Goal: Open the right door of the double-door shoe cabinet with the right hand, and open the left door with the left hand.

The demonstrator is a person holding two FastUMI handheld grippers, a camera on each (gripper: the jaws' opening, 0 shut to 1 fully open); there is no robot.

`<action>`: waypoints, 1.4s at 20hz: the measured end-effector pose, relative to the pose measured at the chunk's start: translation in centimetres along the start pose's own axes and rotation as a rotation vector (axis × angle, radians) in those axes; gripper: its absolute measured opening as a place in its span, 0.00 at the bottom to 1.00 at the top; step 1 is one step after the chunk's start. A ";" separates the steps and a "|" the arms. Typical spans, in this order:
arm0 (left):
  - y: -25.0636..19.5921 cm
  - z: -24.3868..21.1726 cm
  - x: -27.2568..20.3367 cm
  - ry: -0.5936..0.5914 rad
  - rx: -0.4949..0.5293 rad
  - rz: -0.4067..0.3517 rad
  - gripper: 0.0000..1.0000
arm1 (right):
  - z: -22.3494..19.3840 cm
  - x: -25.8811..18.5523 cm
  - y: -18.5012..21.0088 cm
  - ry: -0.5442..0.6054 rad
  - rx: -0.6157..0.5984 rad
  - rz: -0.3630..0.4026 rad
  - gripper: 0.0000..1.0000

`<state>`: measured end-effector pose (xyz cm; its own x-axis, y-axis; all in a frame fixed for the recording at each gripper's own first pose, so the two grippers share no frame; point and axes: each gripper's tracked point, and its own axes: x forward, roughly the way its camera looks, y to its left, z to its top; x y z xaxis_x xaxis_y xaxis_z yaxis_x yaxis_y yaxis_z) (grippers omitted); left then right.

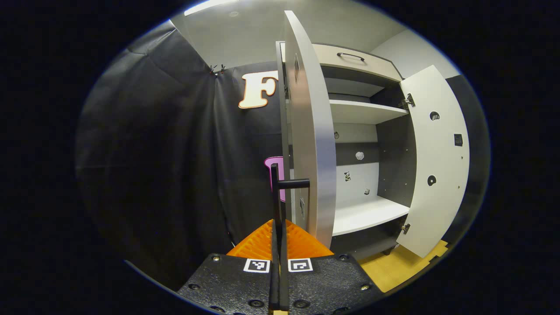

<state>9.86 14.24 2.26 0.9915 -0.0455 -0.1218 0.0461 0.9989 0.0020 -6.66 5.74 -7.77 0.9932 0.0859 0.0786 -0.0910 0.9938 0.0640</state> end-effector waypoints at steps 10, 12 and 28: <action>0.1 0.3 -1.0 -0.022 -0.022 0.007 0.07 | -0.2 0.1 -0.3 0.005 0.007 -0.002 1.00; 0.1 0.0 -2.1 -0.023 -0.015 0.010 0.19 | -0.1 0.0 -0.2 0.006 0.006 -0.002 1.00; -4.1 -1.1 -8.9 -0.104 -0.053 -0.010 0.92 | 0.2 0.0 0.6 0.008 0.007 0.003 1.00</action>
<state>0.73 10.60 2.20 0.9984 -0.0535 -0.0175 0.0525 0.9973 -0.0514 -6.74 6.29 -7.53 0.9935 0.0898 0.0704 -0.0947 0.9930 0.0704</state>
